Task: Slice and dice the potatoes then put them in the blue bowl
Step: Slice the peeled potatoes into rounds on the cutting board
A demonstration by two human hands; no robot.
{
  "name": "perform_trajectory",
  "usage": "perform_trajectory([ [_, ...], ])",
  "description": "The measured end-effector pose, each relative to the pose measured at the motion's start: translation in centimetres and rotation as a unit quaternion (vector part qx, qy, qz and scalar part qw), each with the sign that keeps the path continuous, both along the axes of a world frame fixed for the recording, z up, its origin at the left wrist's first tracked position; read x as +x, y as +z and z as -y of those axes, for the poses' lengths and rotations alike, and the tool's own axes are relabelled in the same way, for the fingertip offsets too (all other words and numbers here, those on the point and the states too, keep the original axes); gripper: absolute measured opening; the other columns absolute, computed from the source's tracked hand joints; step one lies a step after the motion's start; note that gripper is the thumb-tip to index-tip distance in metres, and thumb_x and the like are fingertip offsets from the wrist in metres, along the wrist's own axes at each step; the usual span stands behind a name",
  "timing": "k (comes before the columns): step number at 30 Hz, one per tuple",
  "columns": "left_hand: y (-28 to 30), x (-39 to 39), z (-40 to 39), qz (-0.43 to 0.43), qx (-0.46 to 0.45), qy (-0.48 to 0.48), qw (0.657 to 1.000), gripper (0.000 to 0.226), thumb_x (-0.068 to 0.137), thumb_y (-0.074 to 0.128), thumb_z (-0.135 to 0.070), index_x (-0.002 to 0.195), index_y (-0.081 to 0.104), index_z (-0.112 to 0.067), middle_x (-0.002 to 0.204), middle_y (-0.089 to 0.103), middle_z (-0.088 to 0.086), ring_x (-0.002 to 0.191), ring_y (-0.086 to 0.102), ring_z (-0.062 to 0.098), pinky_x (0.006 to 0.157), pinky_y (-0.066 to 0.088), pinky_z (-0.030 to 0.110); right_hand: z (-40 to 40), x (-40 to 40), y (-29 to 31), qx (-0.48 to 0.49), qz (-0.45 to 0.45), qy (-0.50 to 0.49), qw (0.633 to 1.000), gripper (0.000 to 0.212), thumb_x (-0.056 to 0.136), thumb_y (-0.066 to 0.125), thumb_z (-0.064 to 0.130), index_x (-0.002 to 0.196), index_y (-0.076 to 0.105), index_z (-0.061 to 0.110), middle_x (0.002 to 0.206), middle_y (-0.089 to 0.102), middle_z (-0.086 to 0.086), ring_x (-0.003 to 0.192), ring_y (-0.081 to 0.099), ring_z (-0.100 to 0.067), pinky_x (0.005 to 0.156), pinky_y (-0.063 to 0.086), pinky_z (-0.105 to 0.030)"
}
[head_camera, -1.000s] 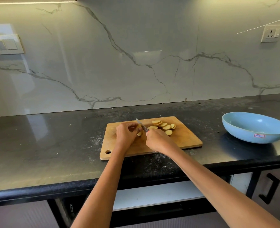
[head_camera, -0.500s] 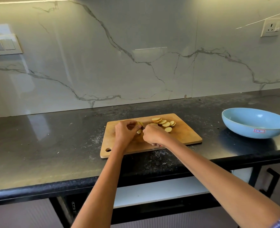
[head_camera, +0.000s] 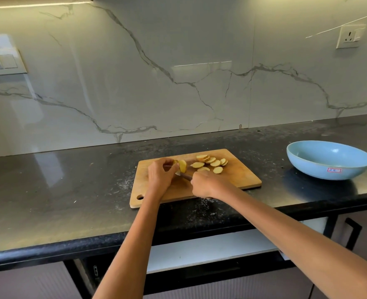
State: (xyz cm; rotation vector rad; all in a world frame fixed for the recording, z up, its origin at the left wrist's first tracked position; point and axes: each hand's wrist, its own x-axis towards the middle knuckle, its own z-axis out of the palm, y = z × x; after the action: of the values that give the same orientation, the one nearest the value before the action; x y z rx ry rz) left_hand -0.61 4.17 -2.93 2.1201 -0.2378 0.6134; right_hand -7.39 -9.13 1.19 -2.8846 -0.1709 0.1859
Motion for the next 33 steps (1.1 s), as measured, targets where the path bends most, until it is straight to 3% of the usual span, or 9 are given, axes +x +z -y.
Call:
perform_trajectory([
  [8, 0.0, 0.1, 0.2, 0.000, 0.022, -0.008, 1.000, 0.022, 0.087, 0.063, -0.021, 0.105, 0.064, -0.007, 0.098, 0.068, 0.007, 0.089, 0.064, 0.021, 0.080, 0.053, 0.033, 3.2, -1.6, -0.9, -0.029, 0.068, -0.023, 0.997, 0.023, 0.097, 0.041, 0.015, 0.106, 0.059, 0.002, 0.078, 0.047, -0.004, 0.077, 0.049, -0.021, 0.059, 0.035, -0.028],
  [12, 0.2, -0.1, 0.6, -0.012, 0.074, -0.041, 0.996, 0.046, 0.080, 0.071, -0.025, 0.121, 0.057, -0.010, 0.106, 0.066, 0.003, 0.092, 0.063, 0.015, 0.084, 0.052, 0.029, 3.9, -1.6, -0.6, -0.031, 0.055, -0.016, 0.998, 0.025, 0.099, 0.040, 0.016, 0.107, 0.058, 0.002, 0.079, 0.047, -0.004, 0.079, 0.048, -0.022, 0.058, 0.035, -0.027],
  [16, 0.2, -0.2, 0.8, -0.027, 0.121, -0.050, 0.991, 0.058, 0.072, 0.079, -0.030, 0.124, 0.057, -0.015, 0.110, 0.067, 0.003, 0.101, 0.061, 0.017, 0.089, 0.049, 0.029, 4.2, -1.4, -0.9, -0.039, 0.061, -0.017, 0.997, 0.026, 0.099, 0.039, 0.016, 0.109, 0.058, 0.002, 0.099, 0.058, -0.011, 0.090, 0.056, -0.026, 0.067, 0.037, -0.031],
  [20, 0.3, -0.6, 0.8, -0.002, 0.161, -0.039, 0.986, 0.045, 0.077, 0.074, -0.030, 0.119, 0.062, -0.018, 0.097, 0.068, 0.000, 0.084, 0.055, 0.010, 0.071, 0.029, 0.015, 4.6, -1.4, -1.3, -0.063, 0.087, -0.024, 0.994, 0.026, 0.099, 0.039, 0.015, 0.112, 0.059, 0.004, 0.108, 0.061, -0.010, 0.097, 0.059, -0.026, 0.066, 0.037, -0.030],
  [23, 0.4, -0.7, 1.0, 0.013, 0.178, -0.025, 0.984, 0.043, 0.080, 0.071, -0.031, 0.119, 0.062, -0.017, 0.086, 0.065, -0.001, 0.076, 0.051, 0.011, 0.069, 0.027, 0.020, 5.5, -1.2, -1.4, -0.059, 0.104, -0.041, 0.992, 0.027, 0.099, 0.039, 0.013, 0.112, 0.060, 0.005, 0.106, 0.062, -0.009, 0.094, 0.060, -0.025, 0.065, 0.037, -0.030],
  [25, 0.5, -0.6, 1.2, 0.020, 0.204, -0.014, 0.979, 0.043, 0.082, 0.069, -0.033, 0.120, 0.061, -0.015, 0.094, 0.068, 0.004, 0.083, 0.056, 0.017, 0.073, 0.027, 0.024, 6.2, -0.8, -1.2, -0.040, 0.109, -0.048, 0.992, 0.028, 0.099, 0.037, 0.013, 0.111, 0.060, 0.004, 0.098, 0.061, -0.008, 0.089, 0.060, -0.025, 0.062, 0.038, -0.030],
  [28, 0.7, -0.6, 2.0, 0.017, 0.190, -0.031, 0.981, 0.046, 0.085, 0.065, -0.029, 0.126, 0.055, -0.011, 0.114, 0.065, 0.007, 0.100, 0.058, 0.019, 0.078, 0.033, 0.018, 7.1, -0.4, -0.6, -0.017, 0.122, -0.055, 0.991, 0.027, 0.097, 0.035, 0.012, 0.106, 0.060, 0.005, 0.083, 0.053, -0.005, 0.070, 0.051, -0.020, 0.050, 0.033, -0.027],
  [30, 0.6, -0.2, 3.0, -0.019, 0.192, -0.051, 0.980, 0.055, 0.087, 0.063, -0.030, 0.135, 0.044, -0.011, 0.130, 0.056, 0.010, 0.118, 0.052, 0.023, 0.094, 0.038, 0.026, 7.8, 0.2, -0.6, 0.028, 0.155, -0.078, 0.984, 0.025, 0.099, 0.035, 0.017, 0.089, 0.056, 0.008, 0.074, 0.049, -0.002, 0.060, 0.045, -0.016, 0.048, 0.032, -0.027],
  [33, 0.4, -0.1, 5.1, -0.097, 0.196, -0.080, 0.973, 0.080, 0.084, 0.064, -0.038, 0.146, 0.021, -0.012, 0.149, 0.032, 0.012, 0.135, 0.031, 0.027, 0.108, 0.029, 0.036, 8.9, 2.0, -1.2, 0.128, 0.149, -0.102, 0.975, 0.039, 0.093, 0.050, 0.042, 0.066, 0.036, 0.017, 0.061, 0.038, 0.005, 0.051, 0.036, -0.010, 0.048, 0.029, -0.023],
])
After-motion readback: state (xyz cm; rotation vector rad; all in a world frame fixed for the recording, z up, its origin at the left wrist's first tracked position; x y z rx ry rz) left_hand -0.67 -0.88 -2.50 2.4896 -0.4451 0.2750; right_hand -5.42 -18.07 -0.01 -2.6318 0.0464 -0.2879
